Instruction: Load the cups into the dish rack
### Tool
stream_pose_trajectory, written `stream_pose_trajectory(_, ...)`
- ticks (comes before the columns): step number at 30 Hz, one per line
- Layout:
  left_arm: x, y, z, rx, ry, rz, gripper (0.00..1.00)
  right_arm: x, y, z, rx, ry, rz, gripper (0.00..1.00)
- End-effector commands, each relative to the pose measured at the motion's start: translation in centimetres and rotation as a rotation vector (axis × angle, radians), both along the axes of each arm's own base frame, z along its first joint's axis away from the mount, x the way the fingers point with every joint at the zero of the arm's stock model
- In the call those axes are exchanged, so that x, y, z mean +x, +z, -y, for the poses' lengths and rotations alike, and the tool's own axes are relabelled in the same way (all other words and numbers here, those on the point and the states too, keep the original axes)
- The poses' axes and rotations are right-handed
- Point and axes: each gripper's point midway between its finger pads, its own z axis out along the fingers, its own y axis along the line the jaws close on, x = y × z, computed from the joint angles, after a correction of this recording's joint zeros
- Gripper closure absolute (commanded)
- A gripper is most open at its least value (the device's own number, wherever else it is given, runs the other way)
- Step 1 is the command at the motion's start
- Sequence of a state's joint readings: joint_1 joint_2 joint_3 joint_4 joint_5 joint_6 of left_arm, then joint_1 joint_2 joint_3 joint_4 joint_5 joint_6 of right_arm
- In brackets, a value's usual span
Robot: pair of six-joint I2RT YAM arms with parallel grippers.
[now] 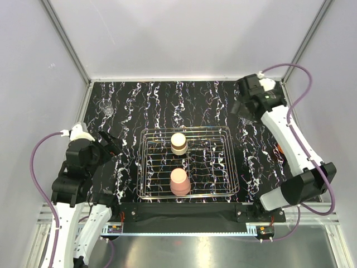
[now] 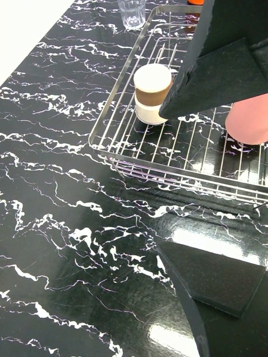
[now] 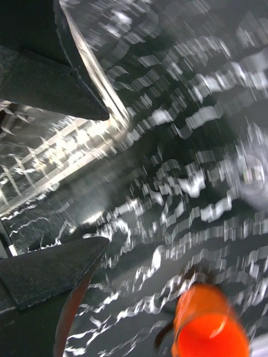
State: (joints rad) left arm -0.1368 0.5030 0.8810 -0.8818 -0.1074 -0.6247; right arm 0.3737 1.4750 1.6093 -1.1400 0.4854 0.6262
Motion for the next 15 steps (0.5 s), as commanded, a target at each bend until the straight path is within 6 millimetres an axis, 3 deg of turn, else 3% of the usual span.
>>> stream_pose_trajectory(1, 0.1, 0.6, 0.5, -0.008, -0.029, 0.029, 0.01, 0.7, 0.4, 4.8, 0.013, -0.209, 0.082, 0.08)
stream_pose_trajectory(4, 0.1, 0.4, 0.7, -0.019, -0.041, 0.030, 0.01, 0.0, -0.8, 9.1, 0.007, -0.367, 0.068, 0.04)
stream_pose_trajectory(9, -0.1, 0.1, 0.9, -0.028, -0.048, 0.026, 0.01, -2.0, -0.8, 15.2, 0.043, -0.633, 0.128, 0.13)
stream_pose_trajectory(10, -0.1, 0.1, 1.0, -0.030, -0.052, 0.027, 0.01, -2.7, -0.9, 17.2, 0.047, -0.705, 0.139, 0.15)
stream_pose_trajectory(15, -0.2, -0.2, 1.3, -0.040, -0.062, 0.020, 0.01, -4.9, -2.6, 21.7, 0.143, -0.902, 0.152, 0.28)
